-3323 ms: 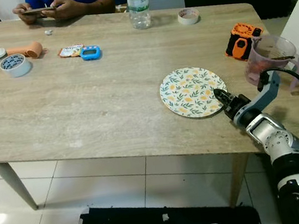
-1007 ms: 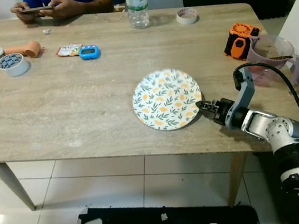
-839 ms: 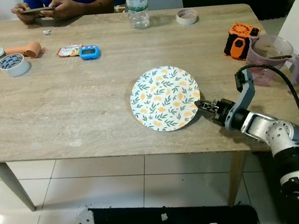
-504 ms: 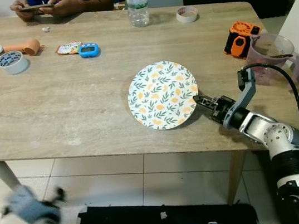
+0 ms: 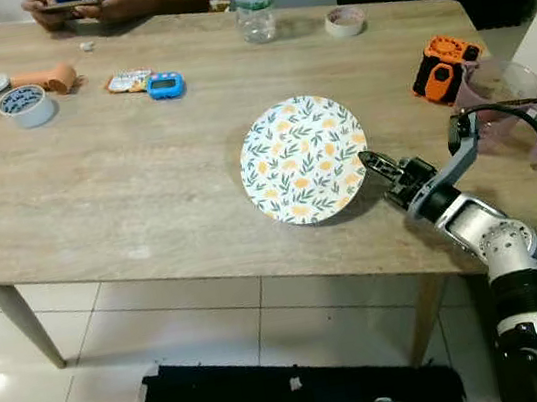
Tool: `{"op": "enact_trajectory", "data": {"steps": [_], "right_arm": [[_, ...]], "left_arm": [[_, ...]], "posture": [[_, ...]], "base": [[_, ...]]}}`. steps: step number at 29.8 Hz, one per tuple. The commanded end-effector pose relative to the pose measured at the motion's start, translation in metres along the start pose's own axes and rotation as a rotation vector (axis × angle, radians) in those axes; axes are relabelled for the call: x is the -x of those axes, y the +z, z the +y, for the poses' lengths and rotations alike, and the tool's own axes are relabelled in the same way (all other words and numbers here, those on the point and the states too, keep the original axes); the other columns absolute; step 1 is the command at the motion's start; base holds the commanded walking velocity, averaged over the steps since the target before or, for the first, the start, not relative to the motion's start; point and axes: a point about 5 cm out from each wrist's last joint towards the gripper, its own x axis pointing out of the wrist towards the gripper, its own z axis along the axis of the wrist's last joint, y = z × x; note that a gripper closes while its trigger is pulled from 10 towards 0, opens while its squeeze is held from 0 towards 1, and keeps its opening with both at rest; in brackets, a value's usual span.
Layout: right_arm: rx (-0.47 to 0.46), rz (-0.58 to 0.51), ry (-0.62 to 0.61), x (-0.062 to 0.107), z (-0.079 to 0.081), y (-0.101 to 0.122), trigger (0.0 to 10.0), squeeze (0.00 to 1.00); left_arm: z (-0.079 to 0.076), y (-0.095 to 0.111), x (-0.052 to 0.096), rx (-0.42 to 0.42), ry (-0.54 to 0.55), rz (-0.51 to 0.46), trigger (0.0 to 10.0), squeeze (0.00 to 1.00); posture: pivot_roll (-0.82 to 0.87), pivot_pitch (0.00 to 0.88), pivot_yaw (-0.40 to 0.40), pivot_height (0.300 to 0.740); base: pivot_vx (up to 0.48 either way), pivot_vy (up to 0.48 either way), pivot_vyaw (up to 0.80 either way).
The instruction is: Restocking fridge
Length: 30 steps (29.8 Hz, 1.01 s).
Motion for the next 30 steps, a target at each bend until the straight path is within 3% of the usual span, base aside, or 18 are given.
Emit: {"op": "enact_trajectory", "data": {"steps": [1, 2, 4, 5, 7, 8, 10, 11, 12, 13, 15, 16, 17, 18, 19, 23, 25, 30], "right_arm": [[0.004, -0.051, 0.047, -0.002, 0.008, 0.008, 0.0, 0.0], [0.004, -0.051, 0.047, -0.002, 0.008, 0.008, 0.0, 0.0], [-0.01, -0.08, 0.054, -0.003, 0.01, 0.011, 0.0, 0.0], [-0.01, -0.08, 0.054, -0.003, 0.01, 0.011, 0.0, 0.0], [-0.027, -0.129, 0.071, -0.005, 0.013, 0.017, 0.0, 0.0], [-0.027, -0.129, 0.071, -0.005, 0.013, 0.017, 0.0, 0.0], [-0.039, -0.159, 0.085, -0.007, 0.016, 0.022, 0.0, 0.0], [-0.039, -0.159, 0.085, -0.007, 0.016, 0.022, 0.0, 0.0], [-0.046, -0.178, 0.094, -0.008, 0.018, 0.024, 0.0, 0.0], [-0.046, -0.178, 0.094, -0.008, 0.018, 0.024, 0.0, 0.0], [-0.063, -0.223, 0.123, -0.011, 0.024, 0.031, 0.0, 0.0], [-0.063, -0.223, 0.123, -0.011, 0.024, 0.031, 0.0, 0.0], [-0.076, -0.252, 0.145, -0.012, 0.028, 0.035, 0.0, 0.0], [-0.076, -0.252, 0.145, -0.012, 0.028, 0.035, 0.0, 0.0], [-0.098, -0.282, 0.169, -0.013, 0.031, 0.04, 0.0, 0.0], [-0.12, -0.318, 0.211, -0.013, 0.037, 0.046, 0.0, 0.0], [-0.125, -0.343, 0.273, -0.013, 0.046, 0.051, 0.0, 0.0], [-0.118, -0.347, 0.353, -0.012, 0.057, 0.054, 0.0, 0.0]], "left_arm": [[-0.044, 0.033, -0.017, 0.065, -0.222, -0.112, 10.0, 0.0], [-0.044, 0.033, -0.017, 0.065, -0.222, -0.112, 10.0, 0.0], [-0.084, 0.031, -0.013, 0.155, -0.416, -0.093, 10.0, 0.0], [-0.084, 0.031, -0.013, 0.155, -0.416, -0.093, 10.0, 0.0], [-0.133, 0.016, 0.005, 0.253, -0.697, 0.0, 10.0, 0.0], [-0.133, 0.016, 0.005, 0.253, -0.697, 0.0, 10.0, 0.0], [-0.164, 0.001, 0.031, 0.309, -0.931, 0.095, 10.0, 0.0], [-0.164, 0.001, 0.031, 0.309, -0.931, 0.095, 10.0, 0.0], [-0.174, -0.008, 0.047, 0.338, -1.06, 0.172, 10.0, 0.0], [-0.174, -0.008, 0.047, 0.338, -1.06, 0.172, 10.0, 0.0], [-0.186, -0.027, 0.087, 0.394, -1.33, 0.364, 10.0, 0.0], [-0.186, -0.027, 0.087, 0.394, -1.33, 0.364, 10.0, 0.0], [-0.188, -0.038, 0.107, 0.43, -1.434, 0.483, 10.0, 0.0], [-0.188, -0.038, 0.107, 0.43, -1.434, 0.483, 10.0, 0.0], [-0.188, -0.047, 0.12, 0.475, -1.502, 0.584, 10.0, 0.0], [-0.188, -0.056, 0.133, 0.573, -1.551, 0.717, 10.0, 0.0], [-0.188, -0.064, 0.148, 0.7, -1.559, 0.854, 10.0, 0.0], [-0.188, -0.068, 0.17, 0.834, -1.582, 0.996, 10.0, 0.0]], "posture": [[-0.02, 0.135, -0.03, 0.74], [-0.02, 0.135, -0.03, 0.74], [-0.02, 0.135, -0.03, 0.74], [-0.02, 0.135, -0.03, 0.74], [-0.02, 0.13, -0.023, 0.74], [-0.02, 0.13, -0.023, 0.74], [-0.01, 0.126, -0.021, 0.74], [-0.01, 0.126, -0.021, 0.74], [-0.01, 0.126, -0.021, 0.74], [-0.01, 0.126, -0.021, 0.74], [-0.01, 0.123, -0.017, 0.74], [-0.01, 0.123, -0.017, 0.74], [-0.01, 0.123, -0.017, 0.74], [-0.01, 0.123, -0.017, 0.74], [-0.01, 0.123, -0.017, 0.74], [-0.01, 0.123, -0.015, 0.74], [-0.01, 0.122, -0.016, 0.74], [-0.01, 0.122, -0.016, 0.74]], "base": [[0.0, 0.0, 0.0], [0.0, 0.0, 0.0], [0.0, 0.0, 0.0], [0.0, 0.0, 0.0], [0.0, 0.0, 0.0], [0.0, 0.0, 0.0], [0.0, 0.0, 0.0], [0.0, 0.0, 0.0], [0.0, 0.0, 0.0], [0.0, 0.0, 0.0], [0.0, 0.0, 0.0], [0.0, 0.0, 0.0], [0.0, 0.0, 0.0], [0.0, 0.0, 0.0], [0.0, 0.0, 0.0], [0.0, 0.0, 0.0], [0.0, 0.0, 0.0], [0.0, 0.0, 0.0]]}}
